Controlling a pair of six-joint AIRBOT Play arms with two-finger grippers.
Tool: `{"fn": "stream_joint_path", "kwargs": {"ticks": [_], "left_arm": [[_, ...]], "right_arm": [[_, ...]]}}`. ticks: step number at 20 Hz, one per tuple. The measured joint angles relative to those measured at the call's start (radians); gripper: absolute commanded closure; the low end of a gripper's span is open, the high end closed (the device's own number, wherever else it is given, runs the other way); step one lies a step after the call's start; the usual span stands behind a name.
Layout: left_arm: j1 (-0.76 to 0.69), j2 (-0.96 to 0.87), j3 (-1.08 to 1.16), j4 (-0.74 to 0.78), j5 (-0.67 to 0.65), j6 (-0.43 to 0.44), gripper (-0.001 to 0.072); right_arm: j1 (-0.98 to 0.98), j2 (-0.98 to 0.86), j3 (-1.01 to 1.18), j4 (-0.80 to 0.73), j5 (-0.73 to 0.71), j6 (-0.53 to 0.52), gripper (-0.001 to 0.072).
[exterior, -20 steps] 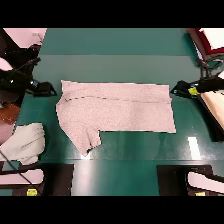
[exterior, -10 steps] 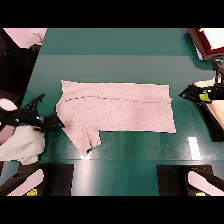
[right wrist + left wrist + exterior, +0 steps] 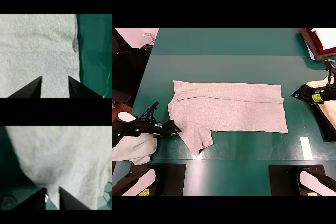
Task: Fold the shirts.
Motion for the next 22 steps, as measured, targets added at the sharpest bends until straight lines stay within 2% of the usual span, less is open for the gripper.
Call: {"fn": "stream_joint_path", "kwargs": {"ticks": [1, 5, 8, 12, 17, 18, 21, 22], "left_arm": [[-0.001, 0.000, -0.002, -0.008, 0.015, 0.009, 0.0687], [-0.001, 0.003, 0.003, -0.037, 0.034, 0.031, 0.0688], [-0.001, 0.013, 0.047, -0.051, 0.005, 0.045, 0.0688], [-0.001, 0.024, 0.116, -0.058, -0.048, 0.061, 0.0687], [-0.001, 0.027, 0.143, -0.068, -0.070, 0.068, 0.0687], [-0.001, 0.027, 0.145, -0.068, -0.071, 0.068, 0.0687], [-0.001, 0.027, 0.148, -0.070, -0.075, 0.069, 0.0687], [-0.001, 0.027, 0.149, -0.070, -0.076, 0.069, 0.0687]], "right_arm": [[0.000, 0.000, 0.000, 0.007, 0.000, 0.000, 0.0333], [-0.005, 0.000, -0.003, 0.022, 0.031, -0.001, 0.0333], [-0.028, 0.014, -0.050, -0.023, 0.095, -0.001, 0.0332], [-0.106, 0.046, -0.217, -0.085, 0.142, -0.003, 0.0332], [-0.145, 0.019, -0.383, -0.088, 0.127, -0.041, 0.0338], [-0.140, 0.013, -0.396, -0.069, 0.119, -0.047, 0.0382], [-0.107, -0.001, -0.419, -0.039, 0.086, -0.058, 0.0431], [-0.097, -0.002, -0.423, -0.035, 0.072, -0.061, 0.0585]]}}
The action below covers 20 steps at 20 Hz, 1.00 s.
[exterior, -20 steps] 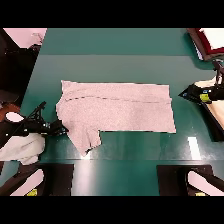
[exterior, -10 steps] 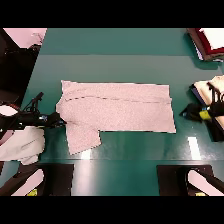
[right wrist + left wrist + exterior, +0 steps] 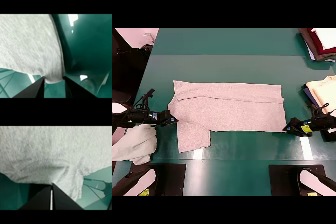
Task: Fold the shirts.
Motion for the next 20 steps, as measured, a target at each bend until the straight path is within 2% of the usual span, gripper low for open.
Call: {"fn": "stream_joint_path", "kwargs": {"ticks": [1, 5, 7, 14, 17, 20], "left_arm": [[0.000, 0.000, 0.001, 0.000, 0.000, 0.001, 0.0688], [0.000, 0.016, 0.016, 0.029, -0.037, 0.001, 0.0689], [0.000, 0.058, 0.022, 0.048, -0.081, -0.006, 0.0689], [0.000, 0.230, 0.054, 0.072, -0.249, -0.056, 0.0689], [-0.034, 0.215, 0.117, 0.032, -0.219, -0.057, 0.0688], [-0.091, 0.137, 0.196, 0.022, -0.134, -0.039, 0.0687]], "right_arm": [[0.010, -0.003, -0.003, -0.001, -0.020, -0.002, 0.0700], [0.029, 0.029, -0.012, -0.019, -0.034, -0.010, 0.0699], [0.031, 0.086, -0.013, -0.080, -0.013, -0.012, 0.0699], [0.035, 0.364, -0.004, -0.228, 0.185, 0.014, 0.0699], [0.035, 0.419, 0.048, -0.237, 0.191, 0.038, 0.0699], [0.035, 0.365, 0.135, -0.203, 0.147, 0.047, 0.0699]]}}
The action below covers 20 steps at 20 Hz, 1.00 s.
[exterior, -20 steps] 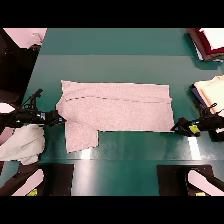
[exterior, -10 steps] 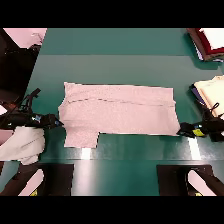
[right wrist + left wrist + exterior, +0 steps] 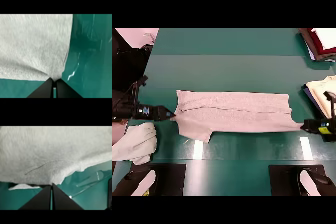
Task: Fold the shirts.
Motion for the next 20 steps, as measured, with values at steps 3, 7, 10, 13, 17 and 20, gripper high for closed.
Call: {"fn": "stream_joint_path", "kwargs": {"ticks": [3, 7, 10, 13, 17, 20], "left_arm": [[-0.024, -0.114, 0.079, -0.001, 0.090, 0.008, 0.0686], [-0.035, -0.278, 0.179, -0.006, 0.179, 0.012, 0.0686], [-0.039, -0.378, 0.221, -0.008, 0.244, 0.013, 0.0686], [-0.039, -0.430, 0.238, -0.013, 0.329, 0.014, 0.0314], [-0.040, -0.453, 0.262, -0.047, 0.402, 0.006, 0.0171], [-0.039, -0.455, 0.303, -0.056, 0.365, 0.001, 0.0370]], "right_arm": [[0.000, -0.125, 0.092, 0.053, -0.054, 0.001, 0.0699], [0.033, -0.334, 0.222, 0.097, -0.107, -0.001, 0.0698], [0.065, -0.488, 0.326, 0.112, -0.145, 0.000, 0.0698], [0.083, -0.623, 0.435, 0.150, -0.178, 0.008, 0.0359], [0.084, -0.750, 0.574, 0.251, -0.200, -0.007, 0.0244], [0.056, -0.786, 0.626, 0.282, -0.130, -0.054, 0.0244]]}}
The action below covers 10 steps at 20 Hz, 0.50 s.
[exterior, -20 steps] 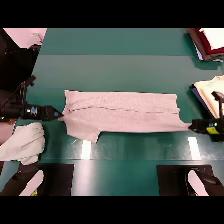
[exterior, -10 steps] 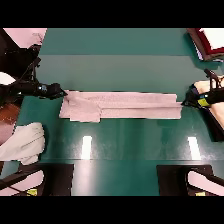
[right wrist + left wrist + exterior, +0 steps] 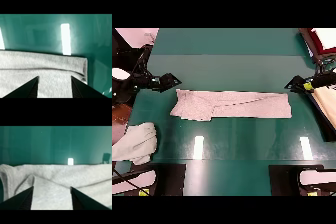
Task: Fold the shirts.
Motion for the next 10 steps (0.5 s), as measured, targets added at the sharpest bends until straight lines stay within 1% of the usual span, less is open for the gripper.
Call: {"fn": "stream_joint_path", "kwargs": {"ticks": [1, 2, 6, 9, 10], "left_arm": [[0.000, 0.000, 0.010, -0.002, -0.026, -0.001, 0.0628], [-0.001, 0.000, 0.016, -0.003, -0.050, -0.001, 0.0678], [-0.001, -0.001, 0.029, -0.006, -0.132, 0.022, 0.0686], [-0.008, -0.003, 0.032, -0.005, -0.156, 0.030, 0.0686], [-0.017, -0.004, 0.032, -0.005, -0.161, 0.032, 0.0686]], "right_arm": [[-0.018, 0.000, -0.004, 0.005, 0.025, -0.018, 0.0244], [-0.037, 0.003, -0.019, 0.007, 0.043, -0.035, 0.0244], [-0.137, 0.013, -0.132, 0.020, 0.088, -0.101, 0.0240], [-0.187, -0.018, -0.210, 0.090, 0.100, -0.164, 0.0245], [-0.195, -0.033, -0.230, 0.123, 0.099, -0.184, 0.0263]]}}
